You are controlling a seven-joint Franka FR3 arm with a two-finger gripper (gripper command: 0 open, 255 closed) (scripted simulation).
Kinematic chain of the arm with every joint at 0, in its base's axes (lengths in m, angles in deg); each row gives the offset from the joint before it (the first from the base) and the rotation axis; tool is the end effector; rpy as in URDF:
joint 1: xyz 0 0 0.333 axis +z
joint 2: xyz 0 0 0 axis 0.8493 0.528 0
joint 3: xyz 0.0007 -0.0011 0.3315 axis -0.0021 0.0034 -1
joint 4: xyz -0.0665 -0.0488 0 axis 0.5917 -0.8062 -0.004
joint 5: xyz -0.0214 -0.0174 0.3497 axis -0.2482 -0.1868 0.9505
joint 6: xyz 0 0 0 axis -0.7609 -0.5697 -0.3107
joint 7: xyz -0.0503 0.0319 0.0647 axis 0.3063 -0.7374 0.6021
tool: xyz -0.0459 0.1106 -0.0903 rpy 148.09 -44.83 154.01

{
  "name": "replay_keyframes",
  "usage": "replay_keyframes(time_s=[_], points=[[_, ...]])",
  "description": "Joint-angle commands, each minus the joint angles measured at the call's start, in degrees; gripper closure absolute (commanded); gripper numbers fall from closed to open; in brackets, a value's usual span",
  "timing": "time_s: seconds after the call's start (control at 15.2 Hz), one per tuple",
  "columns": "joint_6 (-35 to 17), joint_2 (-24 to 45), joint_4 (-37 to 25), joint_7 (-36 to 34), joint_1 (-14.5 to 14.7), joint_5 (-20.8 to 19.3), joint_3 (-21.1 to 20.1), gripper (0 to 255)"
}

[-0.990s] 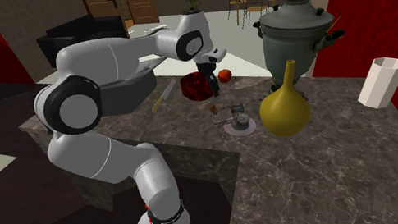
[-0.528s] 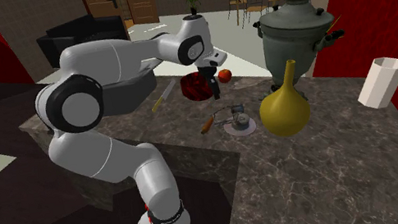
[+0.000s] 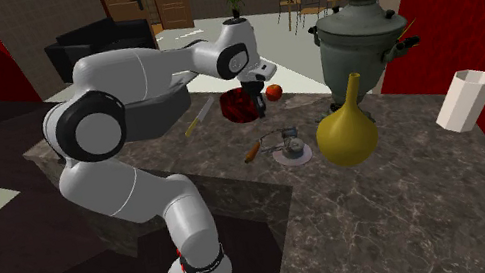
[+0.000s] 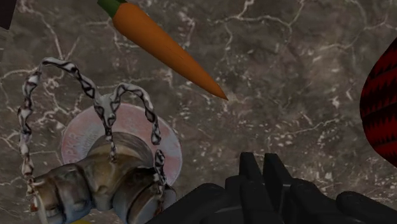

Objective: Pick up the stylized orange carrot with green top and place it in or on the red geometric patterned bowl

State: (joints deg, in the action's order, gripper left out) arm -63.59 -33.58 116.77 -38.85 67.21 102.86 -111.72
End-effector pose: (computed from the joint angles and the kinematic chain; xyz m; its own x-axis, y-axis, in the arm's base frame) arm 0.2767 0.2500 0.5150 0.9818 -0.1031 0.1595 -0.0901 -0.9922 -0.0864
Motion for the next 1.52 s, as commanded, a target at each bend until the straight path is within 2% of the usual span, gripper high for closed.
replay_keyframes(time_s=[0.0,0.33,0.4,0.66,0.86,0.92,1.45], points=[[0.0,0.0,0.0,0.0,0.0,0.0,0.0,255],[0.0,0.0,0.0,0.0,0.0,0.0,0.0,255],[0.0,0.0,0.0,0.0,0.0,0.0,0.0,0],[6.93,4.34,1.72,29.36,7.3,2.05,10.65,0],[13.88,9.33,0.68,50.35,10.18,0.44,16.19,0],[14.95,10.17,0.4,53.52,10.06,0.11,16.47,0],[10.03,9.46,5.84,56.39,2.34,3.86,7.97,0]])
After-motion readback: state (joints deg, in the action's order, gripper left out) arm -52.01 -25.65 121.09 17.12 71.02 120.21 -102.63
